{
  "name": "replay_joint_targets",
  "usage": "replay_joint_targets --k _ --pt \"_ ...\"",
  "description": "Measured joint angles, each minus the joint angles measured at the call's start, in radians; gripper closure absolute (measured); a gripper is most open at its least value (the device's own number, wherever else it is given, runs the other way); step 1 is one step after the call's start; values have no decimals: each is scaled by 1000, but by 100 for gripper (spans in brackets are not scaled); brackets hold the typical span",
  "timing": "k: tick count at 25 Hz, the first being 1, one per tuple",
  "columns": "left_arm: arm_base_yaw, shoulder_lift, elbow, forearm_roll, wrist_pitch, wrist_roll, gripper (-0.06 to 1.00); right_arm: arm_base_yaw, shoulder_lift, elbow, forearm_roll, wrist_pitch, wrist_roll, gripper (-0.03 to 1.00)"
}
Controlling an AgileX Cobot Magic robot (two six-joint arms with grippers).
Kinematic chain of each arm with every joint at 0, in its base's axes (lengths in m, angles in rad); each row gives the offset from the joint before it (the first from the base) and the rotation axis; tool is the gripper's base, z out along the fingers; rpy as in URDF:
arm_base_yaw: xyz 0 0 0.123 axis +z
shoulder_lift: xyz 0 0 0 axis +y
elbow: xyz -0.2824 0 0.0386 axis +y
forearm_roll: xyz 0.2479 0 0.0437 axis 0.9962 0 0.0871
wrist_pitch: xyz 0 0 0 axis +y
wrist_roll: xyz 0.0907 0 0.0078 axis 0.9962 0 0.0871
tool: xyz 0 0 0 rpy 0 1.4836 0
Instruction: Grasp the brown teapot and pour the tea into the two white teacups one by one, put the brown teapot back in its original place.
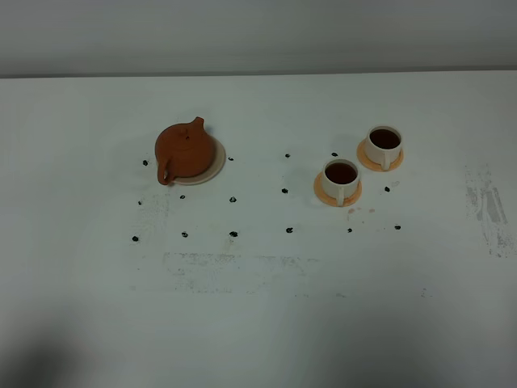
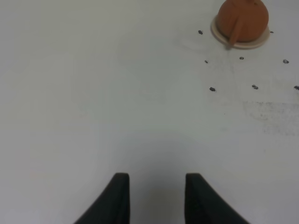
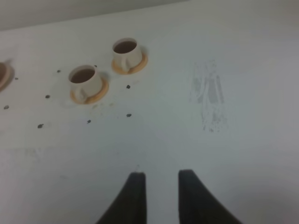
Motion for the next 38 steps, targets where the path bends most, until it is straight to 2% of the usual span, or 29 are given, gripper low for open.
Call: replay_joint_targets --k 21,26,38 --pt "0 0 0 1 0 0 62 0 0 0 0 0 0 77" --pt "1 0 0 1 0 0 62 51 0 0 0 0 0 77" --pt "9 0 0 1 0 0 62 58 0 0 0 0 0 77"
